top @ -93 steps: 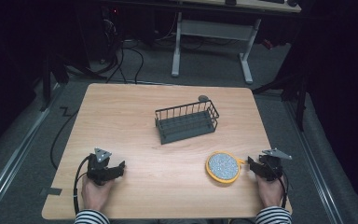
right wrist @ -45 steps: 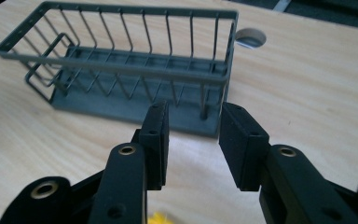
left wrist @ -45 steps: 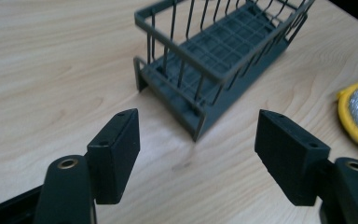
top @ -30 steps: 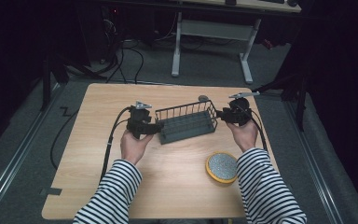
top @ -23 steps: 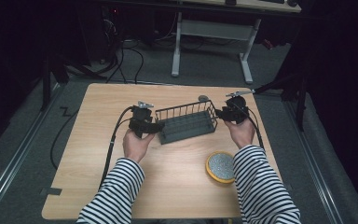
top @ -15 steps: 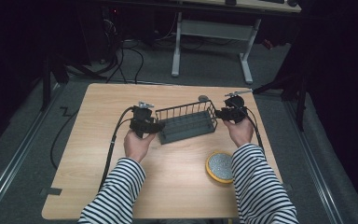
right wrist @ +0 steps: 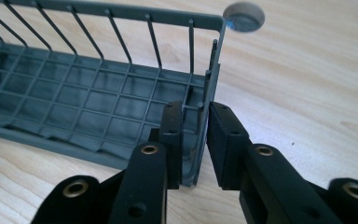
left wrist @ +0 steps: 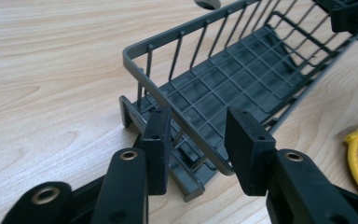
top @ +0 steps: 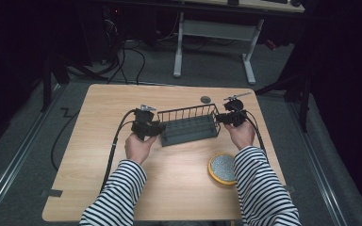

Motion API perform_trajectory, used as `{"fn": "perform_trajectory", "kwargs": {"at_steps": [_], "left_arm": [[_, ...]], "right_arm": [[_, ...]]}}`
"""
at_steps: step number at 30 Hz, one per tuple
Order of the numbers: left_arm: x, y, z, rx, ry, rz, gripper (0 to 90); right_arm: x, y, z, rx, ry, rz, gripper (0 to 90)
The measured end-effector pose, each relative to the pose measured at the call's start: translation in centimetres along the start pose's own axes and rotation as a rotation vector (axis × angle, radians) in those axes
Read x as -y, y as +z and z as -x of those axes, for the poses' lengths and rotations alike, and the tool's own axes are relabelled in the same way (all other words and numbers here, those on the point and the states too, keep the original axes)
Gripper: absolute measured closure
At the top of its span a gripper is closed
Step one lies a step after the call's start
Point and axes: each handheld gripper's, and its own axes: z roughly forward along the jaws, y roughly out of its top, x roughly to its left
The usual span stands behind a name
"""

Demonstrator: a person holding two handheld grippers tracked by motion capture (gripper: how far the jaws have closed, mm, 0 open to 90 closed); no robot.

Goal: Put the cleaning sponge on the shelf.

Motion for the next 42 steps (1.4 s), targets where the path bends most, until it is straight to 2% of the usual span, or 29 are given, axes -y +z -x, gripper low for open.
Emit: {"fn": "perform_trajectory", "kwargs": {"at_steps": [3,9,19,21,22,29,35,37,39,40,42], "left_arm": [[0.1,-0.2,0.0,0.002,-0.001,-0.002,63.7],[0.6,-0.9,0.2,0.003,0.006,-0.003,65.5],[2.7,-3.1,0.6,-0.001,0.021,0.006,65.1],[3.2,-3.6,0.6,0.003,0.019,0.011,65.0],[3.7,-4.1,0.6,0.005,0.018,0.012,65.0],[5.0,-5.5,0.8,0.010,0.008,0.011,65.0],[5.7,-6.1,0.9,0.030,0.001,0.014,64.4],[5.7,-6.2,1.0,0.016,0.013,0.007,62.1],[5.8,-6.2,1.0,0.007,0.015,0.009,55.8],[5.8,-6.3,1.0,-0.002,0.016,0.014,55.8],[6.1,-6.7,0.7,-0.005,-0.002,0.031,45.6]], "right_arm": [[0.3,0.3,0.1,-0.015,0.011,-0.001,78.9],[0.7,0.0,-0.3,-0.025,-0.001,-0.005,78.8],[1.8,-0.8,-2.0,-0.052,-0.056,-0.019,78.0],[2.1,-0.9,-2.4,-0.068,-0.056,-0.015,77.8],[2.4,-1.0,-2.6,-0.093,-0.038,-0.005,77.7],[3.0,-1.6,-4.1,-0.081,-0.086,-0.028,77.5],[3.6,-2.1,-4.7,-0.095,-0.084,-0.030,77.0],[3.8,-2.3,-4.8,-0.086,-0.089,-0.030,70.7],[3.8,-2.6,-4.9,-0.064,-0.083,-0.023,61.4],[3.8,-2.6,-4.9,-0.064,-0.083,-0.023,61.4],[3.9,-3.2,-4.7,-0.035,-0.075,0.009,50.4]]}}
